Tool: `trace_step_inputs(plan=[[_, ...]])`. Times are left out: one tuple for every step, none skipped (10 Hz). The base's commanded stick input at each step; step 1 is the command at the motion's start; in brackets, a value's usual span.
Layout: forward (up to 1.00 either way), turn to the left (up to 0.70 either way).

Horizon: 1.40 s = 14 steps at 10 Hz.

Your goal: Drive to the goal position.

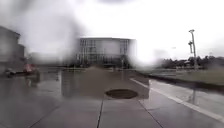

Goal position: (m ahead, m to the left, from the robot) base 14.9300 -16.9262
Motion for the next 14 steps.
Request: trace_step_inputs(plan=[[0.70, 0.00], [0.70, 0.00], [0.70, 0.00], [0.70, 0.00], [0.70, 0.00], [0.70, 0.00], [0.70, 0.00], [0.70, 0.00], [0.70, 0.00], [0.70, 0.00], [0.70, 0.00], [0.70, 0.00], [0.70, 0.00], [0.70, 0.00]])
